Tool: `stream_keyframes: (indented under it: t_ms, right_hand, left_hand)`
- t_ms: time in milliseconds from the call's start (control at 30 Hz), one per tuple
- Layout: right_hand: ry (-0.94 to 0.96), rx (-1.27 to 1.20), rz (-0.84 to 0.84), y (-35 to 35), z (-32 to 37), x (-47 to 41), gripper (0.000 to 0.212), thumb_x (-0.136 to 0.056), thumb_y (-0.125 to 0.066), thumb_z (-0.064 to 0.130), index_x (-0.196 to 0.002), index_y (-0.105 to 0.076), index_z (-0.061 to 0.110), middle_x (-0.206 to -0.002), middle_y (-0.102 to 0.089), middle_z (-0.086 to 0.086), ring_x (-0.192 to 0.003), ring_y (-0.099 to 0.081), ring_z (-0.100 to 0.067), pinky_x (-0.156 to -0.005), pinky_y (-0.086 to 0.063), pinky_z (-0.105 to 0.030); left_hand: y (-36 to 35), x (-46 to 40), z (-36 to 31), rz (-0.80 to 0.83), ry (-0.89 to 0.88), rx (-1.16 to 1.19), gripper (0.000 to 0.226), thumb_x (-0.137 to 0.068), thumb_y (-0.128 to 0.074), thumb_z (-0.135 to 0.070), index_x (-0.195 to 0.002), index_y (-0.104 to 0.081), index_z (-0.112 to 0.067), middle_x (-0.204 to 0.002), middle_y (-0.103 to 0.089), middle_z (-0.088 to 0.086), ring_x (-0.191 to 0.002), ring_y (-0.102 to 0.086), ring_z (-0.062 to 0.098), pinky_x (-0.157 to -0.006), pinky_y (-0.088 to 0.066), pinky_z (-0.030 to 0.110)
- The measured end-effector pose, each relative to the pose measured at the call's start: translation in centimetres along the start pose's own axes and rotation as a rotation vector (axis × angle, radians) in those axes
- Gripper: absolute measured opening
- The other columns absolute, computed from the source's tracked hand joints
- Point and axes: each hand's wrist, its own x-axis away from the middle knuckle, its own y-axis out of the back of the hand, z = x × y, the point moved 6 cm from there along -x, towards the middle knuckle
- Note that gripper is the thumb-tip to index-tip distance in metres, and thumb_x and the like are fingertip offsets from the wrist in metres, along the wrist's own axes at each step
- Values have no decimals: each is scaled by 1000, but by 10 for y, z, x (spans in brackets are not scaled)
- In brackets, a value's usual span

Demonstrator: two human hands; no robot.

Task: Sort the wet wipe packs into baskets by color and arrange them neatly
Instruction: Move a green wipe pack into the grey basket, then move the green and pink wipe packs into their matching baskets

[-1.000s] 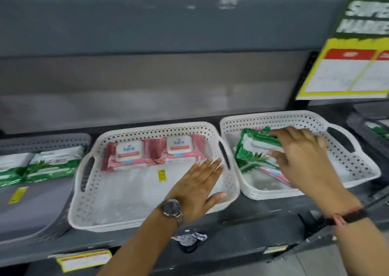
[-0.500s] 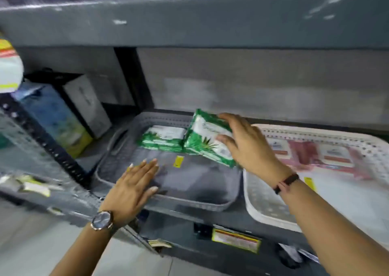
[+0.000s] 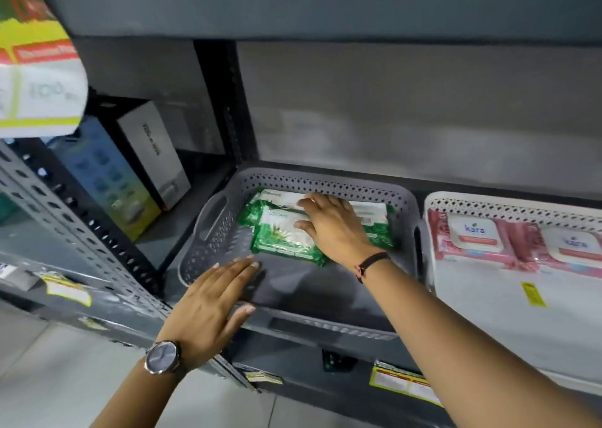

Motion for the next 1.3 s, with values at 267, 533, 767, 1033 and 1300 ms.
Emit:
stream_keyframes:
  t_ms: [267, 533, 767, 1033, 1300]
  right_hand:
    - [-186, 33, -221, 110, -119, 118, 28, -90, -52, 23, -114, -57, 10, -126, -58, -10, -114, -52, -30, -97, -35, -41]
    - [-634, 271, -229, 189, -291, 311, 32, -82, -54, 7, -114, -58, 12, -128, -55, -9, -120, -47, -29, -100, -31, -39]
    - [-732, 363, 160, 192, -370, 399, 72, -83, -62, 25, -141, -19, 23, -156, -11, -2, -143, -6, -20, -114, -7, -52]
    - [-563, 433, 501, 182, -393, 369, 80, -81, -56, 3, -143, -9, 21, -157, -4, -4, -143, 5, -21, -109, 15, -59]
    - [-610, 548, 345, 209, -384, 365, 59, -77, -62, 15, -131, -39, 25, -137, -45, -1, -129, -32, -23, -111, 6, -61]
  left_hand:
    - [7, -96, -153, -117, -310, 31, 75, -93, -3, -50, -117, -56, -2, -119, -62, 18, -107, -59, 34, -99, -31, 36]
    - [-36, -154, -365, -95, -652, 46, 67, -96, -8, -44, -116, -57, -4, -116, -65, 14, -104, -62, 30, -75, -52, 53]
    - [-68, -161, -473, -84, -878, 63, 57, -69, -78, -31, -114, -58, -2, -118, -63, 16, -105, -60, 33, -72, -51, 55]
    - [-98, -162, -489, 24, -877, 164, 51, -86, -61, -26, -130, -43, -6, -140, -41, 15, -129, -34, 37, -100, -22, 63]
    - [-84, -155, -488, 27, -857, 79, 52, -84, -63, -30, -127, -47, -7, -137, -46, 13, -126, -41, 34, -97, -31, 61]
